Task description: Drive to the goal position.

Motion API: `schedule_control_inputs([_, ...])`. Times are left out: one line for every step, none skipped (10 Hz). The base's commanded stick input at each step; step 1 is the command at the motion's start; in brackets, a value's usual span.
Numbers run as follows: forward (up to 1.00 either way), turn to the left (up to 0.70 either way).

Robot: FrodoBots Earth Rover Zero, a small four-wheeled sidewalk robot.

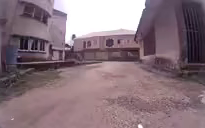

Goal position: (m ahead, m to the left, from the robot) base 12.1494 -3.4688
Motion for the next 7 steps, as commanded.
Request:
schedule_control_inputs([0.50, 0.07])
schedule_control_inputs([0.50, 0.07])
schedule_control_inputs([0.50, 0.07])
schedule_control_inputs([0.50, 0.07])
schedule_control_inputs([0.50, 0.07])
schedule_control_inputs([0.50, 0.07])
schedule_control_inputs([0.50, 0.07])
